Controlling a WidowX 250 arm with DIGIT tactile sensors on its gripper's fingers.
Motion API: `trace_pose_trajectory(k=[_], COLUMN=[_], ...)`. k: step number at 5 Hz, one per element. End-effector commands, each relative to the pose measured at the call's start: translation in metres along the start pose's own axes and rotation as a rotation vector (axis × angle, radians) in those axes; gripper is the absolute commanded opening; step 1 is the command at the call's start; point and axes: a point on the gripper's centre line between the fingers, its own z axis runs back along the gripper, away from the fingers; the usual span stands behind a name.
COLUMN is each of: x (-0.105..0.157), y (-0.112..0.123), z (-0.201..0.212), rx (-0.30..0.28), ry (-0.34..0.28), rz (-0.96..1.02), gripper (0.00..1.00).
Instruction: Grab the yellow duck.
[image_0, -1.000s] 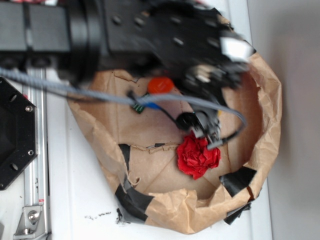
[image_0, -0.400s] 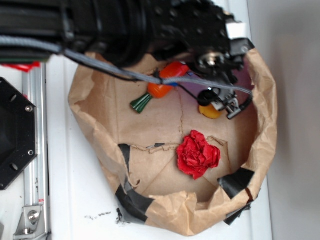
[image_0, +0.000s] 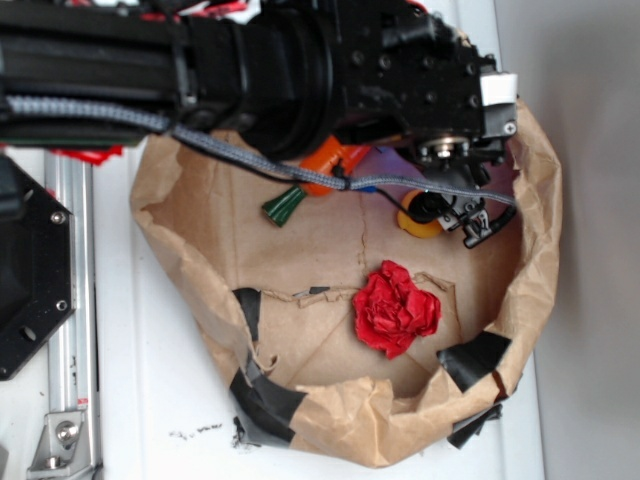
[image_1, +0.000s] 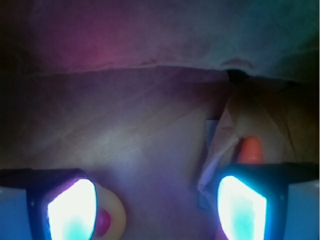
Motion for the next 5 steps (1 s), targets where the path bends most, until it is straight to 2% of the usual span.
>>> trace_pose_trajectory(k=[1,2,3,5], x=[-0.002,0.000,0.001,-0.005], y=[0.010,0.013,0.012,0.007], z=[0.044,0.049,0.044,0.028], rx=[-0.080,-0.091,-0.068,-0.055], ry=[-0.075,-0.088,-0.083,-0.028], rz=[-0.027,-0.010,-0.008,-0.066], gripper=[1.00,1.00,1.00,1.00])
